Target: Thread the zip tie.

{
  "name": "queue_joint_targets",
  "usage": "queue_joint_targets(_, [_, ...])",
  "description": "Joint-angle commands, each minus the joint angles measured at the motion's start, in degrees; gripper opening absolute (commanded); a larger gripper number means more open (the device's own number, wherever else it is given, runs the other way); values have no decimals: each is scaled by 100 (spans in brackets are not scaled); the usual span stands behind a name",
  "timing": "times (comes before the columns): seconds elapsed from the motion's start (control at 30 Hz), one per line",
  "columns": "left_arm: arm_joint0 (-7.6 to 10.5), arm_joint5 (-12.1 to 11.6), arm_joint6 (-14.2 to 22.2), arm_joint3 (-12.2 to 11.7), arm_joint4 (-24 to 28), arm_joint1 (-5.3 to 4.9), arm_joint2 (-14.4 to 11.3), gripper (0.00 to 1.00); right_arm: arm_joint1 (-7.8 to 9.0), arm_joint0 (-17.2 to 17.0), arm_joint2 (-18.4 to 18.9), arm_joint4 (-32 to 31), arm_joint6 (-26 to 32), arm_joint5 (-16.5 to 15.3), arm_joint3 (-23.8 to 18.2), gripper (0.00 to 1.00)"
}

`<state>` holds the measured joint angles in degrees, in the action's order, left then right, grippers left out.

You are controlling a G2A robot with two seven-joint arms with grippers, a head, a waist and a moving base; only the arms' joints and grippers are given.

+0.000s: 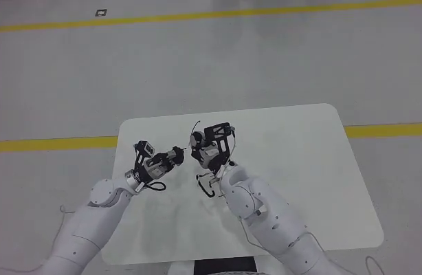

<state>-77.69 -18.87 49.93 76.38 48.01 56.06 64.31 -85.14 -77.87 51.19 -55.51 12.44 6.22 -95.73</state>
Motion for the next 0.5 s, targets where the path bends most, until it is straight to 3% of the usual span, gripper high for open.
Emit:
queue_joint_targets(0.0, [0,0,0,0,0,0,0,0,-1,7,-8,-7,-6,-12,14,0])
queue_joint_targets(0.47, [0,0,0,0,0,0,0,0,6,-8,-92,-369,-78,-71,65,0])
